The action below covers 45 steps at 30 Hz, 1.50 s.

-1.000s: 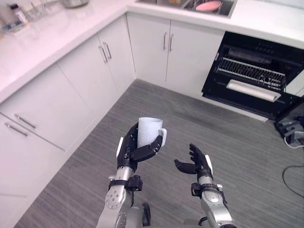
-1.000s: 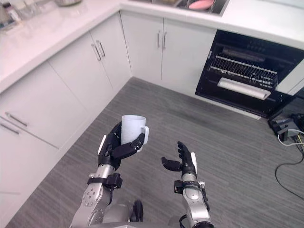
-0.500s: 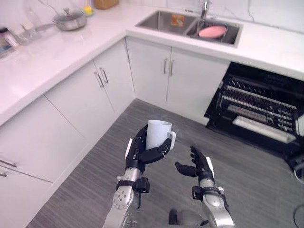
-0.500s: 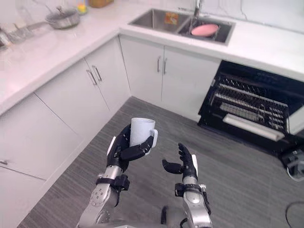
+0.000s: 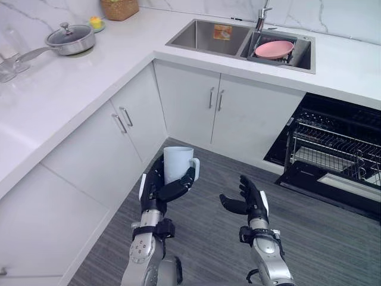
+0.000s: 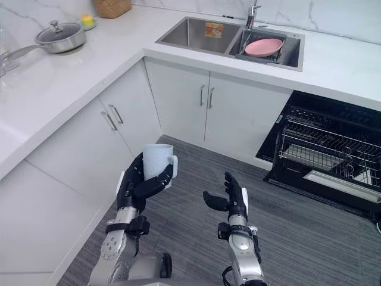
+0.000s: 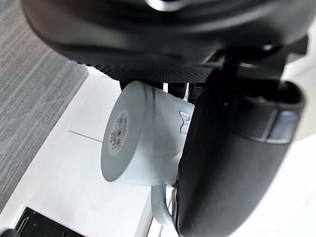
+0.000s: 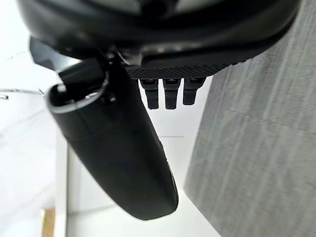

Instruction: Walk over to the sink, pick up the cup, carry it to the dishwasher, place the cup inside the dishwasher, then close the dishwasher door

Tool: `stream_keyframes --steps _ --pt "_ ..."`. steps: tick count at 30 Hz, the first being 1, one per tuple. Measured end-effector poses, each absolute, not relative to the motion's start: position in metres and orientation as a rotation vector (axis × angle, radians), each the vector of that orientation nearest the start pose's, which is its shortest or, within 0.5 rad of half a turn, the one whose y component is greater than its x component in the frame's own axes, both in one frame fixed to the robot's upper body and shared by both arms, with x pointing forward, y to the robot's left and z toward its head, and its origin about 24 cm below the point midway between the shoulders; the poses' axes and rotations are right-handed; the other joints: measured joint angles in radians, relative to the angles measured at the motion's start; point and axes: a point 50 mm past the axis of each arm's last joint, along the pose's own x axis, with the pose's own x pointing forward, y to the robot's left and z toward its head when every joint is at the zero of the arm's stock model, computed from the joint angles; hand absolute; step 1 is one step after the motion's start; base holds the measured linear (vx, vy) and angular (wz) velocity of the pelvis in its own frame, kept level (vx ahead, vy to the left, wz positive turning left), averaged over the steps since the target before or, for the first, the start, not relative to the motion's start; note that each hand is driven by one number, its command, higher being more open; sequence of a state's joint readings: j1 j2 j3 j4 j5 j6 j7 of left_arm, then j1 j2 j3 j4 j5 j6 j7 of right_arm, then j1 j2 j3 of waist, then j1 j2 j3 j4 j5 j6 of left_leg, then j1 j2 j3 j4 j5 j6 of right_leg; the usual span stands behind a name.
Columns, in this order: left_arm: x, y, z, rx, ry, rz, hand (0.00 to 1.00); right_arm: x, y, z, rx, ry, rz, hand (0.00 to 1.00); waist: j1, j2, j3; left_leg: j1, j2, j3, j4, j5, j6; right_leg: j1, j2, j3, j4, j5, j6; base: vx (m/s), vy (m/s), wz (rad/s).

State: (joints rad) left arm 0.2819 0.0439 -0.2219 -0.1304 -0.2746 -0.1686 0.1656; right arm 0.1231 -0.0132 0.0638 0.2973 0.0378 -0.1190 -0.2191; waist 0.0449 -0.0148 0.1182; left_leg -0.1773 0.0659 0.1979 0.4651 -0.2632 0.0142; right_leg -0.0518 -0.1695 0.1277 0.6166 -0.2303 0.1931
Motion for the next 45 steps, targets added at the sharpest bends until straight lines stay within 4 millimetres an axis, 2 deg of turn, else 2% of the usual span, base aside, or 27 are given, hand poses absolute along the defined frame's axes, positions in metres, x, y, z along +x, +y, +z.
stream_keyframes --steps 1,3,5,8,9,10,11,13,15,16,17,19,22,24,25,26,27,28,31,32,35,36,38,40,41,42,45 --pt "0.194 0.133 0.023 -0.263 0.026 0.062 0.30 0.210 -0.153 -0.040 0.003 0.291 -0.198 0.90 -0.009 -0.006 -0.001 0.044 -0.003 0.023 -0.030 -0.004 0.007 -0.059 -0.010 -0.012 0.127 0.002 0.012 0.23 0.084 -0.84" --pt "0.193 0.136 0.026 -0.257 0.016 0.076 0.30 0.212 -0.150 -0.033 0.022 0.260 -0.197 0.90 -0.035 -0.007 -0.001 0.144 0.000 0.061 -0.100 -0.009 0.011 -0.159 -0.012 -0.092 0.267 -0.026 -0.044 0.26 0.030 -0.59" --pt "0.195 0.137 0.035 -0.260 -0.028 0.079 0.30 0.216 -0.149 -0.021 0.043 0.202 -0.196 0.90 -0.040 -0.006 0.000 0.200 0.007 0.100 -0.139 -0.022 -0.004 -0.238 -0.002 -0.161 0.267 -0.052 -0.092 0.24 -0.037 -0.57" --pt "0.197 0.141 0.043 -0.239 -0.078 0.088 0.30 0.221 -0.148 -0.005 0.069 0.117 -0.186 0.90 -0.059 -0.006 -0.003 0.264 0.028 0.147 -0.169 -0.044 -0.037 -0.303 0.020 -0.304 0.046 -0.049 -0.174 0.30 -0.119 -0.43" --pt "0.197 0.145 0.043 -0.226 -0.081 0.101 0.30 0.221 -0.146 -0.003 0.097 0.103 -0.182 0.90 -0.062 -0.027 -0.016 0.277 0.022 0.154 -0.168 -0.055 -0.059 -0.294 0.039 -0.333 -0.101 0.045 -0.202 0.30 -0.121 -0.29" --pt "0.199 0.146 0.040 -0.226 -0.070 0.112 0.30 0.221 -0.147 0.000 0.113 0.091 -0.182 0.90 -0.069 -0.008 -0.014 0.291 0.037 0.147 -0.168 -0.075 -0.083 -0.279 0.062 -0.342 -0.141 0.124 -0.242 0.38 -0.115 -0.43" --pt "0.199 0.143 0.035 -0.248 -0.045 0.130 0.30 0.221 -0.153 0.002 0.124 0.080 -0.191 0.90 -0.068 0.035 -0.016 0.304 0.073 0.136 -0.182 -0.075 -0.085 -0.246 0.116 -0.346 -0.192 0.132 -0.254 0.38 -0.103 -0.45" --pt "0.199 0.140 0.034 -0.269 -0.043 0.134 0.30 0.216 -0.159 0.006 0.160 0.063 -0.212 0.90 -0.068 0.048 -0.013 0.319 0.101 0.122 -0.172 -0.060 -0.085 -0.229 0.156 -0.337 -0.208 0.117 -0.273 0.42 -0.146 -0.42" --pt "0.199 0.137 0.034 -0.289 -0.039 0.139 0.30 0.206 -0.161 0.014 0.206 0.036 -0.231 0.90 -0.073 0.055 0.005 0.298 0.157 0.104 0.035 -0.048 -0.082 -0.145 0.197 -0.326 -0.233 0.087 -0.278 0.36 -0.121 -0.40" --pt "0.198 0.135 0.033 -0.298 -0.034 0.142 0.30 0.201 -0.159 0.023 0.227 0.001 -0.222 0.90 -0.068 0.060 0.013 0.239 0.196 0.084 0.251 0.026 -0.074 -0.087 0.213 -0.299 -0.250 0.072 -0.284 0.29 -0.044 -0.67" --pt "0.197 0.136 0.032 -0.300 -0.029 0.145 0.30 0.197 -0.157 0.035 0.237 -0.052 -0.206 0.90 -0.059 0.061 0.012 0.161 0.219 0.053 0.431 0.052 -0.080 -0.045 0.215 -0.270 -0.273 0.061 -0.285 0.30 -0.011 -0.66" --pt "0.195 0.133 0.034 -0.310 -0.035 0.135 0.30 0.194 -0.155 0.055 0.253 -0.150 -0.192 0.90 -0.056 0.063 0.010 0.050 0.230 0.031 0.527 0.002 -0.068 -0.009 0.218 -0.237 -0.295 0.037 -0.298 0.22 0.040 -0.48" --pt "0.192 0.133 0.033 -0.313 -0.030 0.129 0.30 0.195 -0.152 0.073 0.265 -0.245 -0.169 0.90 -0.026 0.057 0.004 -0.030 0.204 0.018 0.383 -0.064 -0.038 0.024 0.218 -0.161 -0.303 0.013 -0.289 0.23 0.110 -0.70" --pt "0.187 0.134 0.030 -0.314 -0.016 0.141 0.30 0.196 -0.151 0.075 0.267 -0.256 -0.161 0.90 -0.011 0.054 -0.005 -0.078 0.099 -0.128 0.142 -0.059 -0.047 0.039 0.198 -0.089 -0.287 -0.024 -0.257 0.36 0.250 -0.89" --pt "0.187 0.134 0.030 -0.313 -0.015 0.142 0.30 0.197 -0.151 0.074 0.266 -0.252 -0.159 0.90 -0.006 0.054 -0.006 -0.084 0.075 -0.168 0.091 -0.051 -0.055 0.039 0.191 -0.071 -0.280 -0.034 -0.247 0.26 0.224 -0.69" --pt "0.187 0.135 0.030 -0.313 -0.015 0.144 0.30 0.198 -0.151 0.072 0.264 -0.245 -0.157 0.90 -0.006 0.055 -0.007 -0.085 0.055 -0.199 0.039 -0.035 -0.058 0.039 0.187 -0.056 -0.269 -0.044 -0.229 0.29 0.249 -0.66" --pt "0.186 0.135 0.030 -0.313 -0.014 0.145 0.30 0.199 -0.149 0.066 0.260 -0.219 -0.153 0.90 0.001 0.062 -0.015 -0.066 0.034 -0.218 -0.021 0.080 -0.061 0.037 0.180 -0.018 -0.236 -0.074 -0.198 0.36 0.322 -0.79" --pt "0.184 0.137 0.027 -0.301 0.000 0.151 0.30 0.199 -0.145 0.055 0.263 -0.163 -0.149 0.90 0.001 0.030 -0.039 -0.055 0.014 -0.180 -0.015 0.101 -0.060 0.040 0.155 0.011 -0.222 -0.099 -0.176 0.38 0.309 -0.67" --pt "0.186 0.137 0.030 -0.294 -0.011 0.145 0.30 0.199 -0.139 0.051 0.278 -0.135 -0.132 0.90 -0.005 -0.015 -0.048 -0.032 -0.021 -0.121 -0.011 0.072 -0.025 0.035 0.096 0.022 -0.210 -0.093 -0.149 0.35 0.283 -0.37" --pt "0.185 0.137 0.030 -0.291 -0.010 0.145 0.30 0.199 -0.138 0.051 0.282 -0.136 -0.126 0.90 -0.002 -0.016 -0.048 -0.018 -0.023 -0.106 -0.015 0.062 -0.018 0.032 0.091 0.025 -0.194 -0.089 -0.142 0.27 0.237 -0.64" --pt "0.184 0.141 0.029 -0.248 -0.007 0.144 0.30 0.199 -0.132 0.050 0.288 -0.130 -0.090 0.90 0.009 -0.020 -0.047 0.093 -0.024 -0.025 -0.076 0.026 -0.004 -0.048 0.062 -0.017 0.018 -0.068 -0.051 0.15 0.133 -0.71" --pt "0.184 0.142 0.029 -0.242 -0.007 0.143 0.30 0.200 -0.130 0.048 0.287 -0.122 -0.080 0.90 0.008 -0.021 -0.047 0.121 -0.019 -0.004 -0.098 0.022 0.001 -0.079 0.048 -0.055 0.079 -0.066 -0.044 0.10 0.065 -0.78" --pt "0.184 0.143 0.029 -0.237 -0.010 0.147 0.30 0.205 -0.125 0.043 0.284 -0.099 -0.051 0.90 -0.008 -0.020 -0.048 0.160 0.005 0.035 -0.128 0.008 -0.005 -0.154 0.009 -0.188 0.140 -0.101 -0.102 0.09 -0.004 -0.66" --pt "0.184 0.143 0.029 -0.236 -0.009 0.148 0.30 0.208 -0.120 0.038 0.275 -0.081 -0.025 0.90 -0.008 -0.018 -0.048 0.169 0.034 0.064 -0.126 -0.006 -0.021 -0.191 0.009 -0.256 0.086 -0.109 -0.125 0.07 -0.100 -0.51" --pt "0.184 0.144 0.029 -0.229 -0.011 0.147 0.30 0.209 -0.116 0.034 0.275 -0.061 -0.007 0.90 -0.019 -0.051 -0.065 0.161 0.031 0.065 -0.110 -0.020 -0.045 -0.180 0.017 -0.285 -0.082 -0.027 -0.167 0.13 -0.167 -0.17" --pt "0.186 0.144 0.028 -0.227 -0.009 0.146 0.30 0.209 -0.115 0.033 0.272 -0.058 -0.001 0.90 -0.025 -0.053 -0.066 0.160 0.036 0.055 -0.096 -0.032 -0.059 -0.171 0.022 -0.286 -0.091 -0.033 -0.153 0.15 -0.175 -0.05" --pt "0.185 0.137 0.023 -0.274 0.014 0.162 0.30 0.206 -0.124 0.021 0.223 -0.003 -0.002 0.90 -0.027 0.000 -0.066 0.170 0.087 0.008 -0.085 -0.037 -0.066 -0.122 0.085 -0.302 -0.158 -0.026 -0.177 0.18 -0.165 -0.07"
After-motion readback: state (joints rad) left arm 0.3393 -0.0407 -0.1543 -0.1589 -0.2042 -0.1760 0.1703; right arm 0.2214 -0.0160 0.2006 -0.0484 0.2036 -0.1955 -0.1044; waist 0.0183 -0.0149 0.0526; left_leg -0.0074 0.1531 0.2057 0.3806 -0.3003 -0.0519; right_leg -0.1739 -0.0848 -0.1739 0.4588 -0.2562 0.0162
